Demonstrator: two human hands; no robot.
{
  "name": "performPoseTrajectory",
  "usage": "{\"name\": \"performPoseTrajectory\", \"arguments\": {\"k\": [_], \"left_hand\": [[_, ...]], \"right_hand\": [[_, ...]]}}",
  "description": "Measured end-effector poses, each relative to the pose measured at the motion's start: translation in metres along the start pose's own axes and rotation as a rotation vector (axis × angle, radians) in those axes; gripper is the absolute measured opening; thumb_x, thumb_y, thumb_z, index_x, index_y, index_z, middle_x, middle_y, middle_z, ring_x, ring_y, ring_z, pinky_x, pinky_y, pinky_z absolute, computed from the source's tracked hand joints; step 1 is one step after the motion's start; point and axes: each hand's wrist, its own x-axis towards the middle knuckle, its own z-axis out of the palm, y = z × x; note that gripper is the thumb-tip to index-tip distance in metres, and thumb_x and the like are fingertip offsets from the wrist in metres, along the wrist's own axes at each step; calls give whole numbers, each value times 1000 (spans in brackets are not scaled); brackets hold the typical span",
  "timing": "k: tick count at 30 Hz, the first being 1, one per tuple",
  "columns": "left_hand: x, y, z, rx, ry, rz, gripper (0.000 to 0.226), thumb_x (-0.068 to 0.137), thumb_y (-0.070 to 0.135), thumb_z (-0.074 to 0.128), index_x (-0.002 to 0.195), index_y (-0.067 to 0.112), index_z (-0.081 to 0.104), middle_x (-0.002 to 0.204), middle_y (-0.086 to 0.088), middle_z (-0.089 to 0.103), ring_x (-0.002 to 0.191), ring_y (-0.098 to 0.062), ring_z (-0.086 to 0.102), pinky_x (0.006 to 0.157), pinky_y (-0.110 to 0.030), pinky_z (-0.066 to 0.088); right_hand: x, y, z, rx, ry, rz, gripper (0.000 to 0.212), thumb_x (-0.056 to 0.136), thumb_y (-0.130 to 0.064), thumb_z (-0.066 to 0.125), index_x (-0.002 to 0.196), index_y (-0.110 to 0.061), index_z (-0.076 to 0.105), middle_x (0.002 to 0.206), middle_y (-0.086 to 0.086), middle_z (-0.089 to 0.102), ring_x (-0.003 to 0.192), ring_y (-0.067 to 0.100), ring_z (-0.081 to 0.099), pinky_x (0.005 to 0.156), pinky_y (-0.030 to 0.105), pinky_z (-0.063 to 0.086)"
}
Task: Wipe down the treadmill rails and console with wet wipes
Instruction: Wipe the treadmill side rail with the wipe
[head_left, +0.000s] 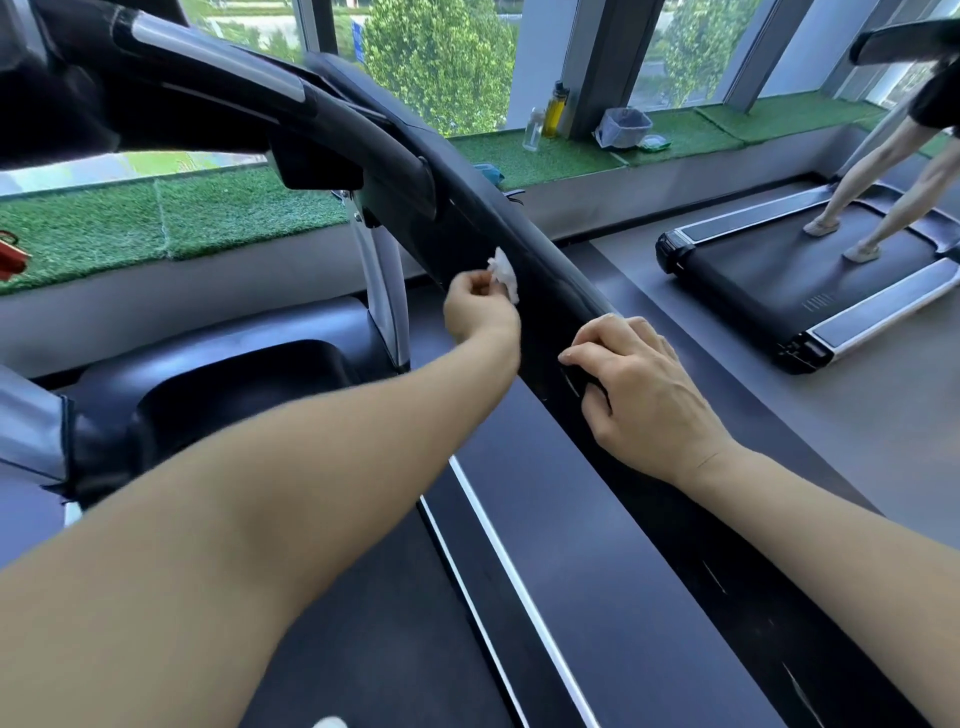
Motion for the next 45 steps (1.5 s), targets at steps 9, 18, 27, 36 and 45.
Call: {"name": "performPoseTrajectory", "arguments": {"k": [9, 18, 27, 36, 45], "left_hand": [[-8, -17, -14, 125, -160, 97, 29, 96, 15, 48, 120, 25, 59, 105, 4, 65, 88, -13, 59, 77, -22, 45], [48, 10, -17, 212, -233, 181, 42, 101, 16, 39, 142, 24, 43, 141, 2, 49, 125, -17, 48, 103, -23, 37], [18, -31, -40, 274, -533, 346, 50, 100, 12, 41, 147, 29, 34, 153, 4, 34, 138, -10, 33, 113, -27, 28], [69, 21, -27, 384, -287, 553, 49, 97, 7, 46, 145, 7, 35, 134, -11, 42, 112, -12, 44, 87, 5, 20], [72, 27, -20, 406, -185, 569, 38, 100, 8, 42, 137, 11, 50, 118, -9, 51, 101, -20, 53, 82, -6, 29]], "right_hand": [[33, -7, 7, 8, 20, -22, 37, 72, -4, 50, 104, -4, 68, 104, 5, 58, 98, 19, 40, 86, 37, 44], [75, -12, 21, -2, 17, -36, 36, 72, 1, 49, 103, -2, 67, 102, 7, 59, 96, 28, 49, 85, 41, 49], [81, -17, 27, -51, 21, -17, 30, 75, -3, 47, 96, -5, 69, 97, 3, 59, 92, 19, 44, 85, 35, 42], [83, -13, 29, -79, 6, -30, 35, 73, -2, 49, 101, -5, 69, 100, 3, 59, 96, 19, 43, 87, 29, 36], [76, -15, 25, -53, -1, -42, 36, 73, -1, 48, 101, -4, 69, 100, 5, 60, 95, 26, 51, 84, 39, 47]]}}
